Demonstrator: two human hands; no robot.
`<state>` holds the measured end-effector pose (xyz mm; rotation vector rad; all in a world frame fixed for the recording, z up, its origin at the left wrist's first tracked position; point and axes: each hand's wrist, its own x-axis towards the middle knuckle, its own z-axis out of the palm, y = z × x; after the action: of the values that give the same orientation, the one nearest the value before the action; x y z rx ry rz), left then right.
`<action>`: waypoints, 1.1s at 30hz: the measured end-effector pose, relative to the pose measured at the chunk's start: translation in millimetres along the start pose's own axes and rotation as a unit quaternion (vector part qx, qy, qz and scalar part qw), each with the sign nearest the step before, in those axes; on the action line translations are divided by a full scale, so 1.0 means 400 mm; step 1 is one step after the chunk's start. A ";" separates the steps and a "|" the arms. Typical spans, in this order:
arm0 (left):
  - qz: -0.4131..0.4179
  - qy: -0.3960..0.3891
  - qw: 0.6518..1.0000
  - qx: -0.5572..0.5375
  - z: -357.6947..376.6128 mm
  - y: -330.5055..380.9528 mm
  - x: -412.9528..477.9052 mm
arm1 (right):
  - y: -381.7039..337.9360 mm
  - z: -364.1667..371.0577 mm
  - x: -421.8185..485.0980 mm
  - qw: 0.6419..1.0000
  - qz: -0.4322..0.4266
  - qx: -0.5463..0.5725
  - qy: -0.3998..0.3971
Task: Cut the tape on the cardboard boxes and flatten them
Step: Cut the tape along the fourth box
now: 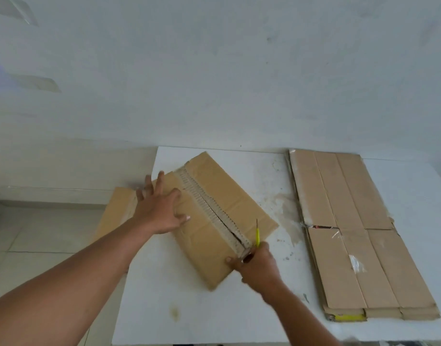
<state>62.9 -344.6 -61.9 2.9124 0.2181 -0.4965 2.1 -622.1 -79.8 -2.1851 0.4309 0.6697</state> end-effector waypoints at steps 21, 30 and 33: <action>-0.030 -0.126 0.990 -0.051 -0.001 0.171 -0.138 | -0.104 0.098 0.073 0.983 0.085 0.138 0.089; 0.062 -0.087 0.994 -0.023 -0.040 0.208 -0.117 | -0.136 -0.069 0.183 0.996 -0.033 -0.035 0.073; 0.125 -0.040 0.991 0.005 -0.033 0.215 -0.044 | -0.155 -0.157 0.259 0.988 -0.079 -0.113 0.063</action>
<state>65.6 -427.7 -30.5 2.8653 -0.1603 -0.5713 136.5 -640.4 -70.0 -2.4556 0.2502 0.5166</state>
